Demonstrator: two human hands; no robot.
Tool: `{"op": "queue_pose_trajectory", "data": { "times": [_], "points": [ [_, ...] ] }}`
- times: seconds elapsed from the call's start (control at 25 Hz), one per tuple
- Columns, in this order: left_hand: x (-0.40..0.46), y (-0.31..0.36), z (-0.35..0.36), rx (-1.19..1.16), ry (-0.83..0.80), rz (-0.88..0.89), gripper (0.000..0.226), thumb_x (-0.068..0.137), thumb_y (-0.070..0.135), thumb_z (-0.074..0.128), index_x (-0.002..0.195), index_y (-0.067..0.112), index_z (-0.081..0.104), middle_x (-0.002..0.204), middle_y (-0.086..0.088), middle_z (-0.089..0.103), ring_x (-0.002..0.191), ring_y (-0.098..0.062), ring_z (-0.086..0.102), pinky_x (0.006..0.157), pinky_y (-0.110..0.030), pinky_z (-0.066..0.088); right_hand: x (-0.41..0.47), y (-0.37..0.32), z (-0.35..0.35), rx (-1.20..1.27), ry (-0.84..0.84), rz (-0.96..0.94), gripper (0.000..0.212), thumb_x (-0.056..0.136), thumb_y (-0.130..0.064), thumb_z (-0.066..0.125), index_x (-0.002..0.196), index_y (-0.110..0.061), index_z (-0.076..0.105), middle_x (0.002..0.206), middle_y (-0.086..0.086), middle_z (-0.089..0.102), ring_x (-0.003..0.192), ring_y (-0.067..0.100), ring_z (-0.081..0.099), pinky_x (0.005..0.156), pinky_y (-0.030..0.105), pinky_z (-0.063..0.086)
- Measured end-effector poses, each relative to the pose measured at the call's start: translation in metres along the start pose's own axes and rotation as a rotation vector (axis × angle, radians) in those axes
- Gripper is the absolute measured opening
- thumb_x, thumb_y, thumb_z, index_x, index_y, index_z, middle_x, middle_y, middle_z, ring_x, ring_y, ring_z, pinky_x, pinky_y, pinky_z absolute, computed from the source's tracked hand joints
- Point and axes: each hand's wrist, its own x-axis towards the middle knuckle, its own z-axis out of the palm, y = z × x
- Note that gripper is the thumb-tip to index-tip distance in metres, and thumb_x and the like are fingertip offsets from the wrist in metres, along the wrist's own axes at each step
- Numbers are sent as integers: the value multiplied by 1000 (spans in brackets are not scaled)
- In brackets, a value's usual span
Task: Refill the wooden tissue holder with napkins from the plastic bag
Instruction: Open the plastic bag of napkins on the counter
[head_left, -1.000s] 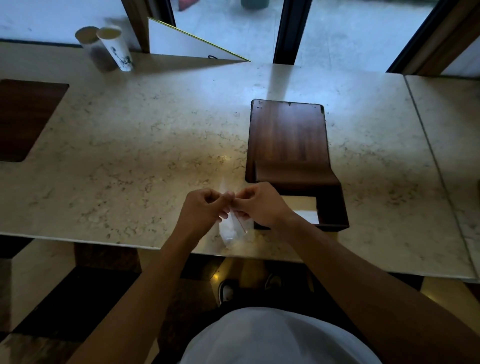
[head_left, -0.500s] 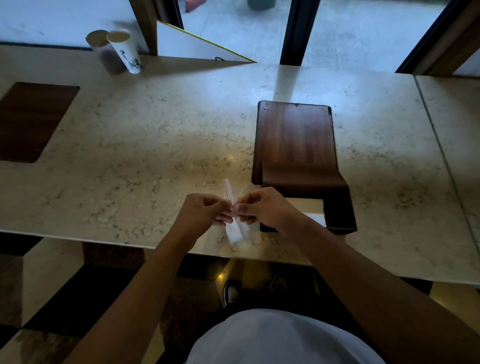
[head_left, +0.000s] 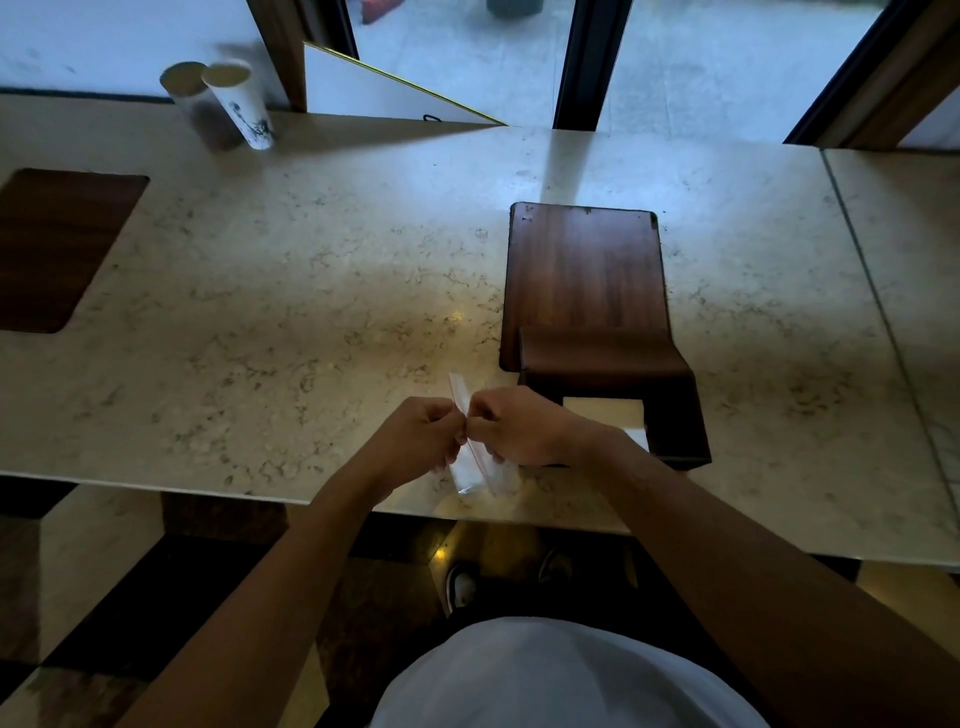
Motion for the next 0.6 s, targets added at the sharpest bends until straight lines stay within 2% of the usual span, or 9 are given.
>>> {"op": "queue_pose_trajectory", "data": {
  "times": [0.12,0.24,0.32,0.4,0.48,0.6],
  "points": [
    [-1,3,2,-62,11,15,35,99,22,45,70,13,63,54,5,57,52,-11,49,52,-23,43,2,-5,-3,-32,-20,-58,37,102,-29,42,92,-4,67,74,3,61,65,19,59,61,38,49],
    [-1,6,0,-72,37,24,32,98,20,46,70,12,60,58,1,53,53,-12,45,53,-27,39,4,-3,-3,-63,45,-81,38,99,-29,46,77,-4,66,63,0,53,55,14,45,54,34,37],
    [0,6,1,-2,90,34,30,94,19,50,65,13,53,60,-5,47,55,-16,40,56,-33,35,5,-1,-1,-74,99,-85,39,96,-29,50,64,-8,57,57,2,48,51,15,39,52,35,34],
    [1,4,0,135,166,57,30,90,20,54,61,13,48,59,-5,42,54,-15,37,56,-31,32,5,4,-1,-54,179,-59,38,91,-32,53,59,-10,54,54,3,46,48,16,36,50,36,33],
    [2,0,-8,288,256,62,33,87,23,60,59,10,50,55,-3,44,50,-13,37,53,-29,33,3,13,-7,-66,269,-1,39,88,-38,56,64,-7,59,55,2,50,46,16,41,48,34,37],
    [1,-5,-29,433,349,23,34,84,27,67,60,4,59,54,-4,55,48,-13,45,51,-26,37,-3,25,-21,-210,369,65,34,88,-44,59,70,-16,64,62,-1,63,51,17,59,53,33,51]
  ]
}}
